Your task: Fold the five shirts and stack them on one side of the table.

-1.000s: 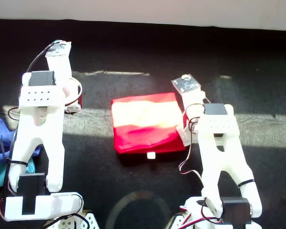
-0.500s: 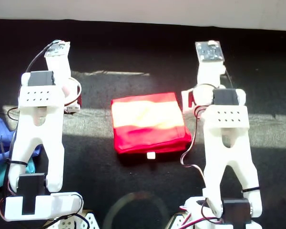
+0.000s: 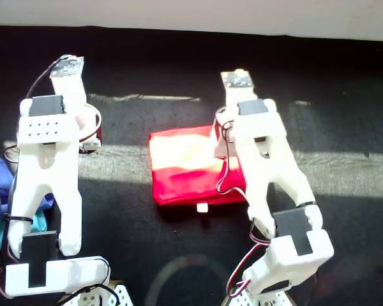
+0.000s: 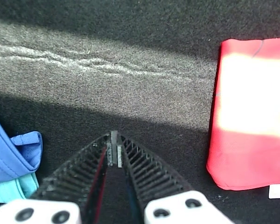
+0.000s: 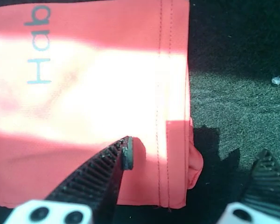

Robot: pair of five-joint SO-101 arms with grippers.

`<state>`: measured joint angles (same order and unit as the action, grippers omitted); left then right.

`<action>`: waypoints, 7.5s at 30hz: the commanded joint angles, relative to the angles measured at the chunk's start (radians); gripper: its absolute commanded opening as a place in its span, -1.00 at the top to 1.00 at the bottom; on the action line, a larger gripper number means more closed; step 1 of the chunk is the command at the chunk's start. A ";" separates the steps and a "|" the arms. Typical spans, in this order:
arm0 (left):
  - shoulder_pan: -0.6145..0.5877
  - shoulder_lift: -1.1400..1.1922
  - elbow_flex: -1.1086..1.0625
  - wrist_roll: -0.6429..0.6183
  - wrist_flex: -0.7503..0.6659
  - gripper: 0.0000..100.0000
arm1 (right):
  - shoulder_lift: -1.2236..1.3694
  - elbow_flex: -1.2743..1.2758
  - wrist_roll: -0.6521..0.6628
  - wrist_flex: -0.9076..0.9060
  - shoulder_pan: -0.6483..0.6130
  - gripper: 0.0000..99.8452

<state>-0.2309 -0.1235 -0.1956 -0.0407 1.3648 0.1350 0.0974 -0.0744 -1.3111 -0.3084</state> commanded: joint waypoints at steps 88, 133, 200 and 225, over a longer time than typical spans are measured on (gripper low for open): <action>-0.401 -0.045 0.302 0.135 0.305 0.63 | 0.819 -1.747 0.560 -0.430 0.708 0.40; -1.017 0.374 0.344 0.621 -0.605 0.98 | -0.605 0.117 0.489 -0.308 0.249 0.41; -0.259 -0.147 0.282 0.238 0.120 0.59 | -0.797 0.611 0.531 -0.079 -0.317 0.41; -0.642 -0.140 0.282 0.304 0.118 0.59 | -0.348 0.584 0.488 0.170 -0.665 0.59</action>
<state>-0.8615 -0.2585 0.0575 0.2570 1.4860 -0.2409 0.7572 0.4181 -1.1515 -1.0188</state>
